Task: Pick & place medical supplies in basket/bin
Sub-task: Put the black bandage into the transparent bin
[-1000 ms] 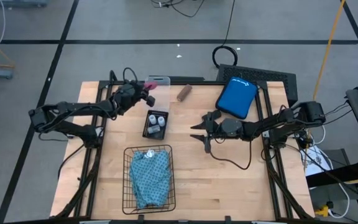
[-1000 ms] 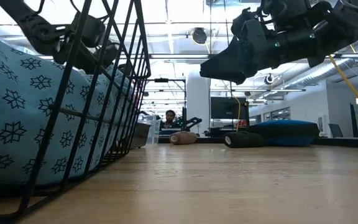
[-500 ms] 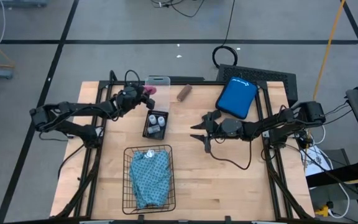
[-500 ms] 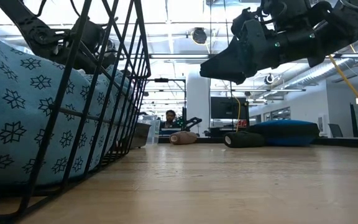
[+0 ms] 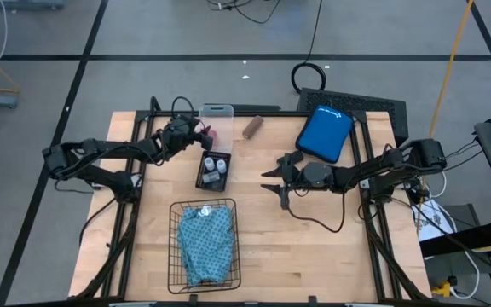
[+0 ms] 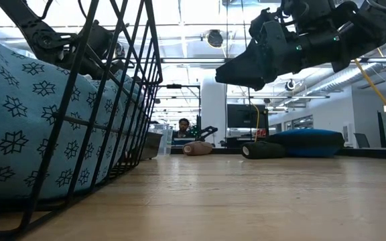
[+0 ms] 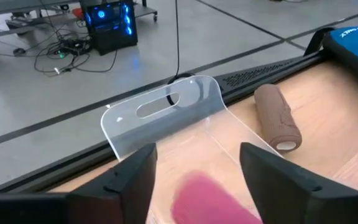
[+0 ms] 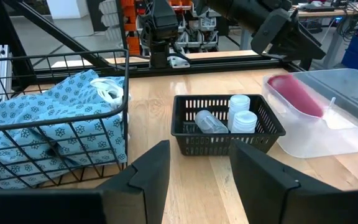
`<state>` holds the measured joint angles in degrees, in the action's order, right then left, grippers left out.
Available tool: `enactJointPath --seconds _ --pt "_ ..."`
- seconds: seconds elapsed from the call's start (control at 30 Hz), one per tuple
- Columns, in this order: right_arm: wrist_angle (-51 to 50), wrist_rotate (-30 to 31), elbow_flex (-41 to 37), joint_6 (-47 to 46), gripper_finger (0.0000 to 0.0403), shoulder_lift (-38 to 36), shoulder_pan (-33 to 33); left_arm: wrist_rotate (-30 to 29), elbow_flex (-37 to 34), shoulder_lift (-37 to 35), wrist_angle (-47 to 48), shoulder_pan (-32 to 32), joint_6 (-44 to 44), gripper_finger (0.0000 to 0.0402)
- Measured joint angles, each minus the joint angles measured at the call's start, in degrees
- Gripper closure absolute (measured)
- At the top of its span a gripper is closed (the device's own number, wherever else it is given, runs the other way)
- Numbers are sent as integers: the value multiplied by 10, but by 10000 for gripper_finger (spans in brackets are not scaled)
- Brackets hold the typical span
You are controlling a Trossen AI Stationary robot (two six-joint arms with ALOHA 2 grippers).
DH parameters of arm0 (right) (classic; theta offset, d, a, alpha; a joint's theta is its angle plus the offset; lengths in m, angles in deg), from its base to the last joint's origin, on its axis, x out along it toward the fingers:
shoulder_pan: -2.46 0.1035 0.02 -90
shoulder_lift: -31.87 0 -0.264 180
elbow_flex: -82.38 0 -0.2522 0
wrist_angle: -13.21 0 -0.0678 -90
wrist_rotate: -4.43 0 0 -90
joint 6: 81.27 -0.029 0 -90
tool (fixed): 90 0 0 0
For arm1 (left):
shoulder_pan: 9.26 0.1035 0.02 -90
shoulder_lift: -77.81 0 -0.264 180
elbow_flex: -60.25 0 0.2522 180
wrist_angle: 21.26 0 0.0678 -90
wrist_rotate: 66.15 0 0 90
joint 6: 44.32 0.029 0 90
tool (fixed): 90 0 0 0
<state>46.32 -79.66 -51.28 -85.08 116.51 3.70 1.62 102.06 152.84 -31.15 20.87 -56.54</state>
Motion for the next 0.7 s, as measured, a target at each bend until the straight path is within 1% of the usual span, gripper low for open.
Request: enactJointPath --seconds 0.17,0.27,0.4,0.47,0.6,0.7 --pt "0 0 0 0 248 0 0 2 0 0 4 0 7 137" --pt "-5 0 0 0 248 0 0 1 0 -3 4 -2 32 134" --pt "-28 7 0 0 248 -11 -1 11 1 -35 7 -5 34 133" --pt "-39 36 1 0 248 -22 -1 19 1 -57 16 -10 25 133" --pt "-129 113 0 -1 248 -63 -1 44 1 -126 16 -19 25 133" --pt "-200 194 0 -25 247 -92 -4 77 1 -179 21 -29 24 133"
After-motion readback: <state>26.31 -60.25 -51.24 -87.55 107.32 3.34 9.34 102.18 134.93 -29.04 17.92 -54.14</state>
